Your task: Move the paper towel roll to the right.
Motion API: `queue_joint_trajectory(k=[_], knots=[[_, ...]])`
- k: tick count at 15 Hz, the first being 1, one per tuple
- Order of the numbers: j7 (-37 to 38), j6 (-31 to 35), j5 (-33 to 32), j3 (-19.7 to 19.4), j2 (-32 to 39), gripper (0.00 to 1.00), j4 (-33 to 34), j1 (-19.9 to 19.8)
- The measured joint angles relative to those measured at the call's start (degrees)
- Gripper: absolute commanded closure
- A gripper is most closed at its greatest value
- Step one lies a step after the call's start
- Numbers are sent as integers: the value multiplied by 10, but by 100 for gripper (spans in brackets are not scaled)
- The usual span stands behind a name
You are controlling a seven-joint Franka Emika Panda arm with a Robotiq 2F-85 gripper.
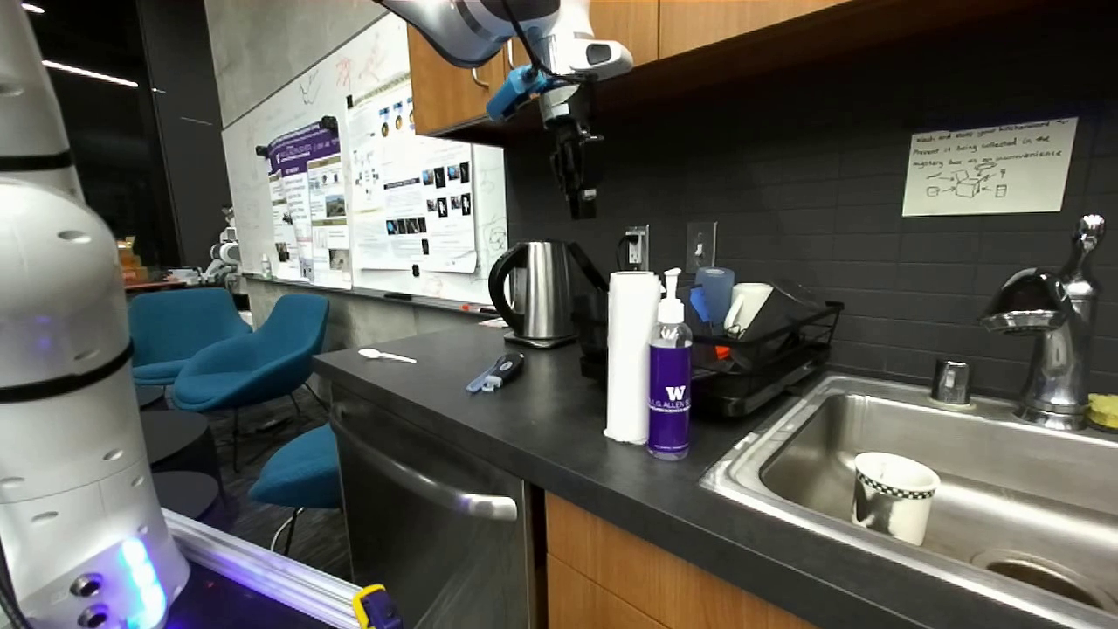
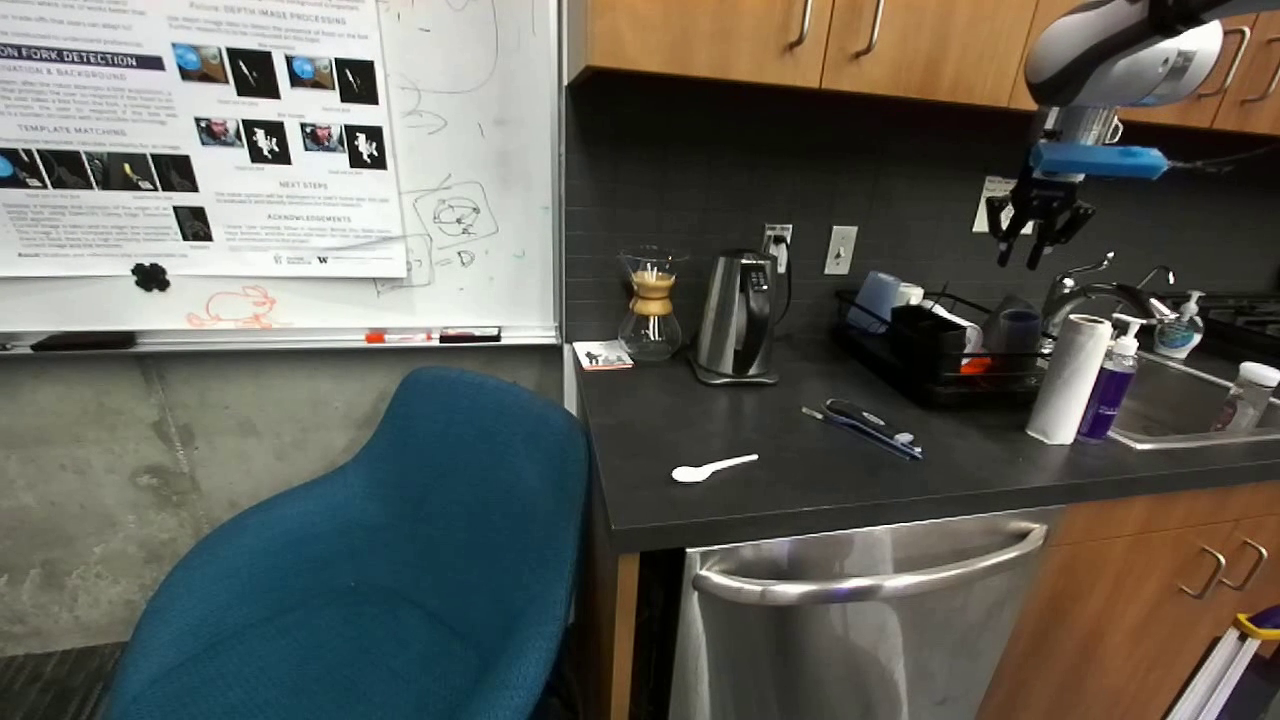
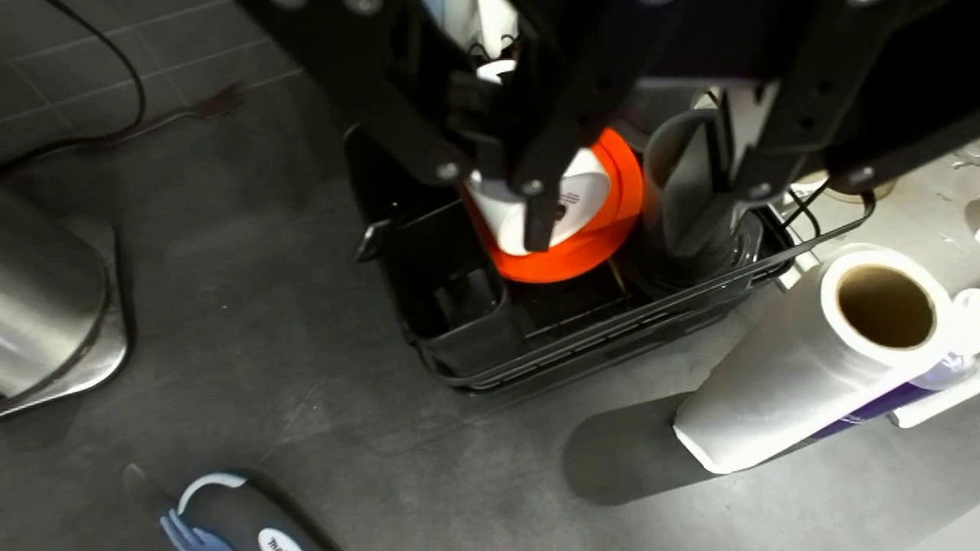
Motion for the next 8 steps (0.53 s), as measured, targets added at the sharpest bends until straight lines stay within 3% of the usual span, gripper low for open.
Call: queue_joint_trajectory(k=[4,8], knots=[[-4,0,11,17,-9,2,-6,18],[-5,0,25,38,-14,0,-11,36]])
